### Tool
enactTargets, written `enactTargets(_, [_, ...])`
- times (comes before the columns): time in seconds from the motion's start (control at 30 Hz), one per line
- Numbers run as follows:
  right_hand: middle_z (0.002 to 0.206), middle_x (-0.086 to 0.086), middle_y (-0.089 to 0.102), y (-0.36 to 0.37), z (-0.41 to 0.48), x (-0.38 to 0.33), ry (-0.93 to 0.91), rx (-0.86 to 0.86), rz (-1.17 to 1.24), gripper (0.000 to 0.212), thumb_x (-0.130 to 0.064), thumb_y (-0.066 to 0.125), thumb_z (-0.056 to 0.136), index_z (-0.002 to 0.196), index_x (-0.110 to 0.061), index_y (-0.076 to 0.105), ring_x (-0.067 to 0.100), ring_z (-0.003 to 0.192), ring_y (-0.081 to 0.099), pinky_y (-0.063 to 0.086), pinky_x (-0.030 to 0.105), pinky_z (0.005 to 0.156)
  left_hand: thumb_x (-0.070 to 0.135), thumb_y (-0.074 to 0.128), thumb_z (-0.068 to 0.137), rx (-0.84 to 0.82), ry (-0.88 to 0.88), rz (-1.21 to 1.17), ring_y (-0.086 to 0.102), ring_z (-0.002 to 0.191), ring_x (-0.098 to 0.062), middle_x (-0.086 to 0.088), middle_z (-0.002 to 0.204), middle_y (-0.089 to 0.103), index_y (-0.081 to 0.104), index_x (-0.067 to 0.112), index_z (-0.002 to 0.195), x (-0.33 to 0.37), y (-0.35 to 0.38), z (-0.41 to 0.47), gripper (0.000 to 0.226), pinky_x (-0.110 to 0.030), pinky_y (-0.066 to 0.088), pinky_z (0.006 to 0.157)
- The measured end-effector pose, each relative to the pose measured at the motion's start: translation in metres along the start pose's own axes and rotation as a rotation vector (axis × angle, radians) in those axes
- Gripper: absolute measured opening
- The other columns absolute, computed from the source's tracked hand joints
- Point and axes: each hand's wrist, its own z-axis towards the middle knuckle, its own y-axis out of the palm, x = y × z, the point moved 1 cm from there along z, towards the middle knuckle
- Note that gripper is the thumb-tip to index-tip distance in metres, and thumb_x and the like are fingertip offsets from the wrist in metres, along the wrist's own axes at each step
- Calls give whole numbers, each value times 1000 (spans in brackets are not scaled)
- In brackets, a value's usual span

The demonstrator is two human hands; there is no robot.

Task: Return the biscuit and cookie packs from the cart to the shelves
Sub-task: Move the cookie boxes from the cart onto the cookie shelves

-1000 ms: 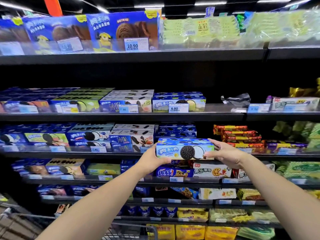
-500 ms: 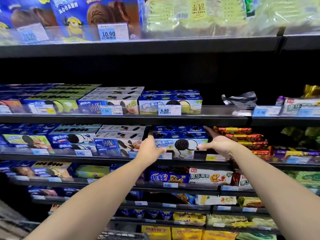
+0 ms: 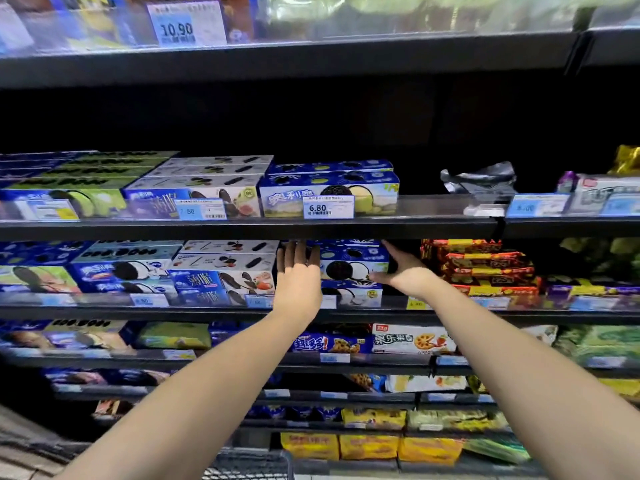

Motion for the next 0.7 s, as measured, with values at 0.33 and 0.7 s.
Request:
enactTargets(0.33, [114, 20, 65, 57, -54, -12, 81, 435, -212, 45, -36, 66, 94, 126, -6, 61, 38, 109, 60, 51, 40, 88, 26, 50, 102, 75, 354, -109, 46, 124, -27, -5, 134, 53, 53, 14, 138, -50, 10, -64, 38, -37, 37, 108])
enactTargets(0.7, [137, 16, 59, 226, -159, -39, 15, 289, -195, 45, -24, 62, 98, 137, -3, 58, 34, 130, 51, 37, 40, 109, 24, 59, 96, -126, 373, -254, 55, 114, -34, -10, 121, 62, 64, 11, 124, -180, 46, -197, 31, -45, 44, 98])
